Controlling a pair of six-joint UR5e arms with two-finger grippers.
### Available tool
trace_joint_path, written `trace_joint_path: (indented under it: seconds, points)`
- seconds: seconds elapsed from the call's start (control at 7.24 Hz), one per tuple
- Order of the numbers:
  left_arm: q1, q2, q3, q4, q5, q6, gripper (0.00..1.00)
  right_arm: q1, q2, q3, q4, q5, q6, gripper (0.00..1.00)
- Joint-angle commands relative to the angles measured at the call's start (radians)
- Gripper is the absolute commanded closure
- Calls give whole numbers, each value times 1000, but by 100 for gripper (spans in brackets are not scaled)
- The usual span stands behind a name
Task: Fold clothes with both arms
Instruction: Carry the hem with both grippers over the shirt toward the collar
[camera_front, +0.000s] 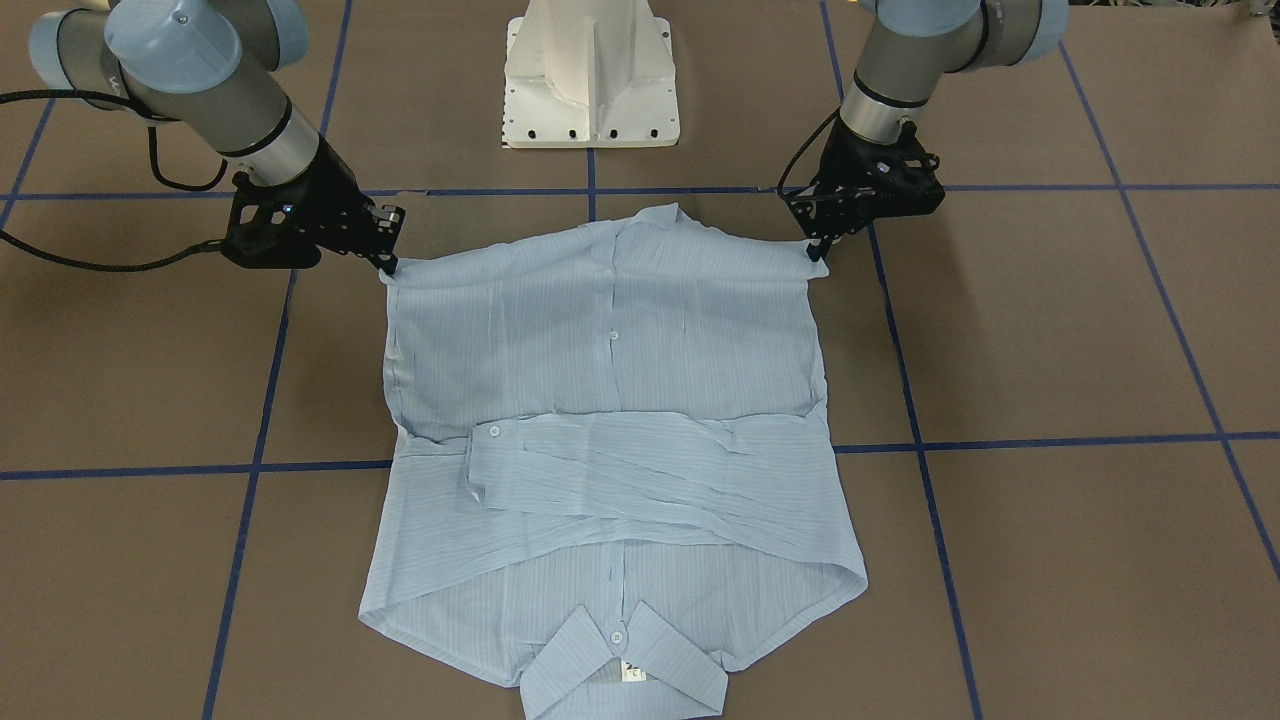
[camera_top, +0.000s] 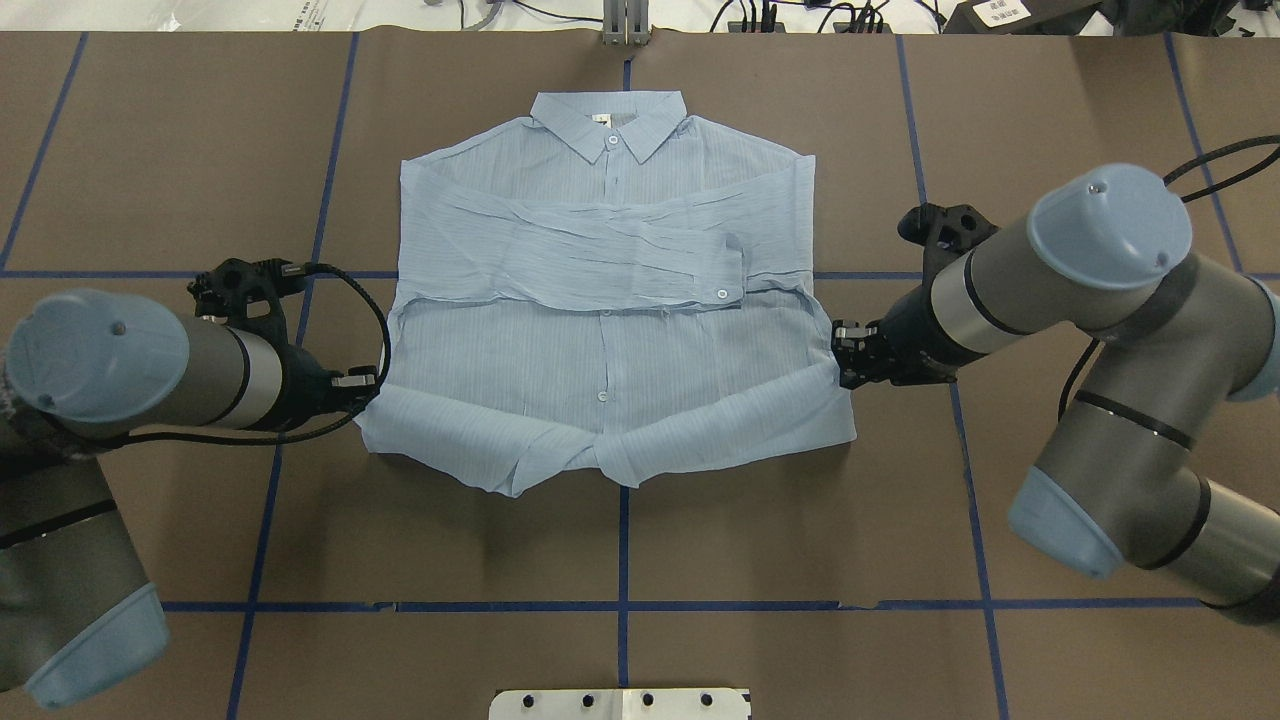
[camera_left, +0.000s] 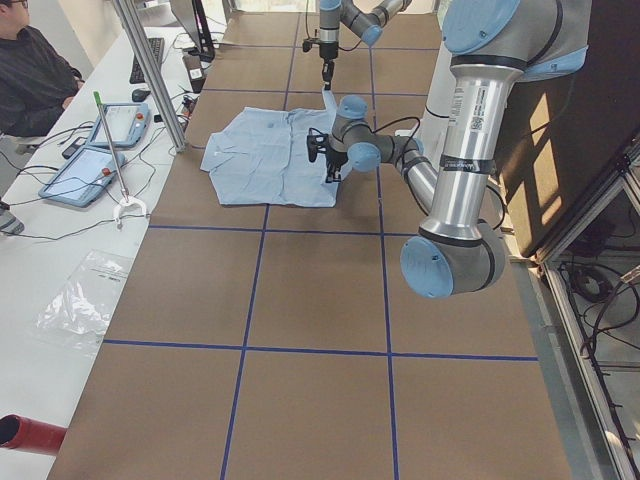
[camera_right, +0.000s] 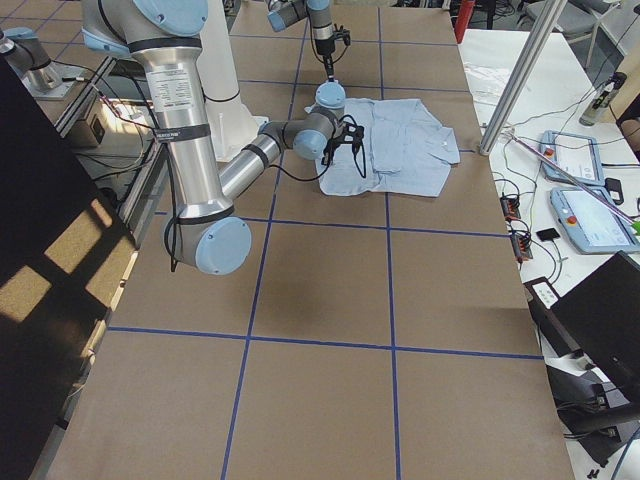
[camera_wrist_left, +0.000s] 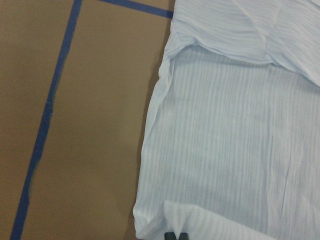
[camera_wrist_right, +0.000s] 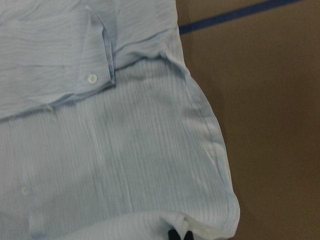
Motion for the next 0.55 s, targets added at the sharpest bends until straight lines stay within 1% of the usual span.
trace_joint_path:
  seconds: [0.0,0.14,0.28,0.41]
  points:
    - [-77,-94,87,-20,-31,32,100,119,112,-114,0,38,1,100]
    - [-101,-145,141,-20,-44,32,100,152,146,-163,2,52,-2,100]
    - [-127,-174,167,-20,-45,38,100,188,198,-226,3,54,-2,100]
    - [-166,-188,173,-20,-47,69,100,216,233,-268,5,54,-1,100]
